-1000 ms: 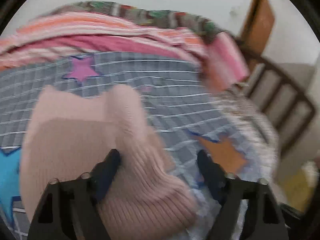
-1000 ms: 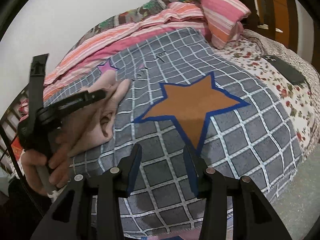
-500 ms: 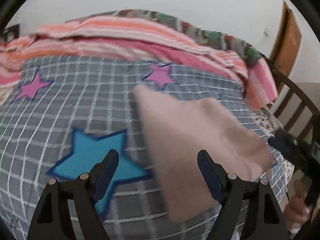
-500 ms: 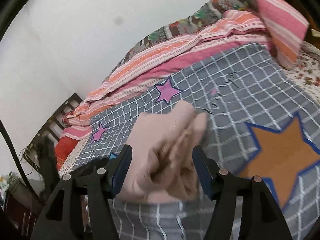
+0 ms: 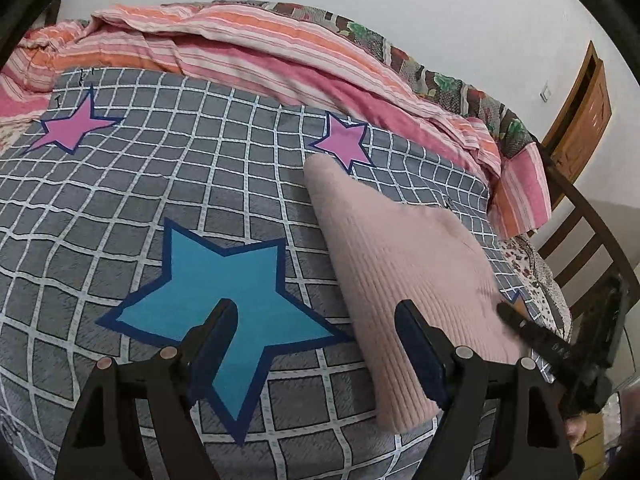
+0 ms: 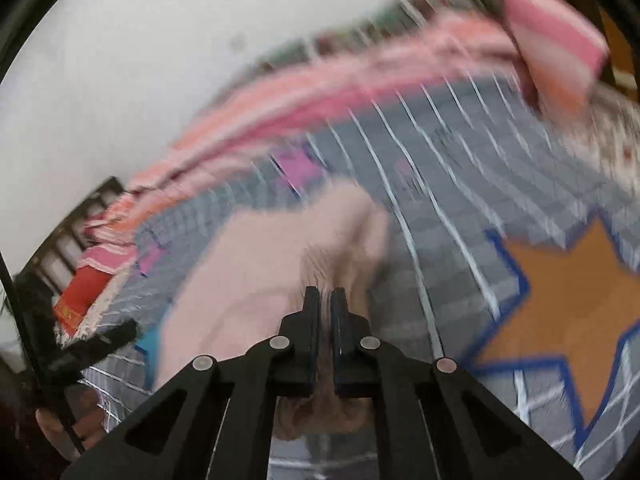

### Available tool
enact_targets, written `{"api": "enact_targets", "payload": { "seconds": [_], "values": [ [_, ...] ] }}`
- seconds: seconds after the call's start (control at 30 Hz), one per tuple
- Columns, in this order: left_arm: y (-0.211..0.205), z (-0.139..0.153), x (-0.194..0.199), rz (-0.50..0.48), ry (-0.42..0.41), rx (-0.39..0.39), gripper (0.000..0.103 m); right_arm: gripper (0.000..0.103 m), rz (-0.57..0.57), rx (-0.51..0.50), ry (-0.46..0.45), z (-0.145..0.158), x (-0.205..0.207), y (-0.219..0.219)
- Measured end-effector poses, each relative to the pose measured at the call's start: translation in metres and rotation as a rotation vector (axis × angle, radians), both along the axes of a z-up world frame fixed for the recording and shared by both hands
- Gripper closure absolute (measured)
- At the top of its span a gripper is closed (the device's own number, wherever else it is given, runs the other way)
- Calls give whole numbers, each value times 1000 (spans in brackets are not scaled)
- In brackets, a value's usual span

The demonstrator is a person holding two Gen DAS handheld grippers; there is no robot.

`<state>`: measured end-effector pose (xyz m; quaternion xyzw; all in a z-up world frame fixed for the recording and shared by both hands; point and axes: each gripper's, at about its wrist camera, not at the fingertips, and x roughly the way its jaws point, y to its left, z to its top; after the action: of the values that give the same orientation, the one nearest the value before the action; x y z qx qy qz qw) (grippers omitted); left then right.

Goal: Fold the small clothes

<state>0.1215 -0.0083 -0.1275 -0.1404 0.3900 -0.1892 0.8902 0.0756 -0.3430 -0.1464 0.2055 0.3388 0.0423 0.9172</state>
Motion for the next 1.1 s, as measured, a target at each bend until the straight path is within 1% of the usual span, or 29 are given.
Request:
{"api": "enact_targets", "payload": {
  "seconds": [0.03,0.1,0.2,0.23,0.27,0.33,0.4,0.47,0.53,0.63,0.7,0.73,0.77,0.8,0.87,0.93,0.97,1.0,1.07,1.1],
  "values": [
    [0,1,1,-3,-2,-2,23,98,-7,17,16,-5,-1,-4],
    [3,2,1,-6,-12,-7,23,95,-6,35,19,-3,-3,-8],
    [12,5,3,6,-20,-25,23,70,9,81,19,4,2,-13],
    [16,5,3,11,-20,-33,23,53,19,102,20,5,7,-15],
    [19,5,4,15,-19,-43,23,43,29,122,26,5,12,-16],
    [26,5,5,23,-13,-57,23,42,58,164,59,0,27,-17],
    [33,4,4,33,-12,-60,23,40,59,169,100,-8,40,-17],
    [39,4,2,41,-14,-58,23,32,66,188,138,-19,52,-17],
    [45,4,0,47,-15,-59,23,31,72,213,163,-29,60,-16],
    [54,2,-2,54,-11,-71,23,29,80,198,178,-34,65,-12],
    [58,2,-3,59,-7,-87,23,29,90,215,191,-38,71,-10],
    [60,1,-4,60,-3,-91,23,32,95,235,194,-39,74,-11],
    [61,1,-5,61,-1,-97,24,41,104,252,196,-39,76,-11],
    [62,0,-6,61,0,-100,23,43,120,274,206,-40,78,-11],
    [65,0,-9,63,1,-103,23,57,123,295,210,-37,79,-11],
    [68,2,-12,66,0,-106,24,64,127,268,191,-26,76,-7],
    [70,3,-14,68,-2,-105,24,67,112,262,175,-18,72,-6],
    [72,4,-17,70,-7,-102,23,67,85,272,135,-3,64,-5],
    [78,7,-20,79,-17,-99,23,68,102,272,52,26,50,1],
    [81,7,-22,82,-17,-99,23,68,95,223,5,47,42,9]
  ]
}}
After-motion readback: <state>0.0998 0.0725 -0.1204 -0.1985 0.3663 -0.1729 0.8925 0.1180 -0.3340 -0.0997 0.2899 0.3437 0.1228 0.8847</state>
